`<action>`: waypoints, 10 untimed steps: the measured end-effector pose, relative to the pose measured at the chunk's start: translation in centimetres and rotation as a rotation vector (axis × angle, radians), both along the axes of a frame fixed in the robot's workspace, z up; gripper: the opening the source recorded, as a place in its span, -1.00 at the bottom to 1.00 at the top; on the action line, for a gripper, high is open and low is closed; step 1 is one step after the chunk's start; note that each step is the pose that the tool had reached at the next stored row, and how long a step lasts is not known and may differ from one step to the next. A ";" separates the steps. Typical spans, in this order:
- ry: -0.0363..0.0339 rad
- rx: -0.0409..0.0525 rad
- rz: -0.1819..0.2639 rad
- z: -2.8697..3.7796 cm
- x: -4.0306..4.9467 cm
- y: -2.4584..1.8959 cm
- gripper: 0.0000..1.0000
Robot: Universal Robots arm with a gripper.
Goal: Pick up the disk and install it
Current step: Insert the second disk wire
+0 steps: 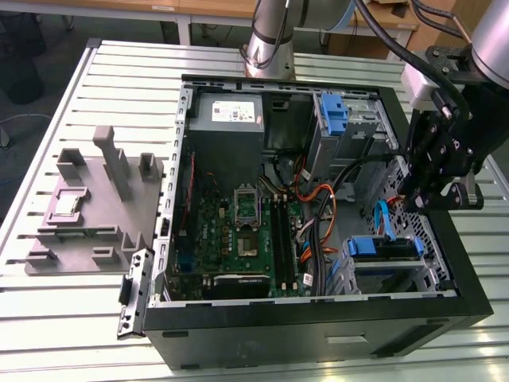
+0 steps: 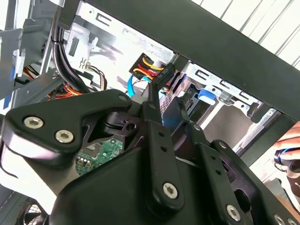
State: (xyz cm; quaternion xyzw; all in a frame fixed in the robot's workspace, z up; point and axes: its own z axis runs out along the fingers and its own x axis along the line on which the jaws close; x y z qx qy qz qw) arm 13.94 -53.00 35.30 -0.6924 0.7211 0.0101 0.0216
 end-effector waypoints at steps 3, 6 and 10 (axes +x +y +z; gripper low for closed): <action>0.0000 0.0017 0.000 0.22 0.00 0.01 -0.38; 0.0000 0.0030 0.000 0.52 0.00 0.00 -0.38; 0.0000 0.0030 0.000 0.50 0.13 0.01 -0.38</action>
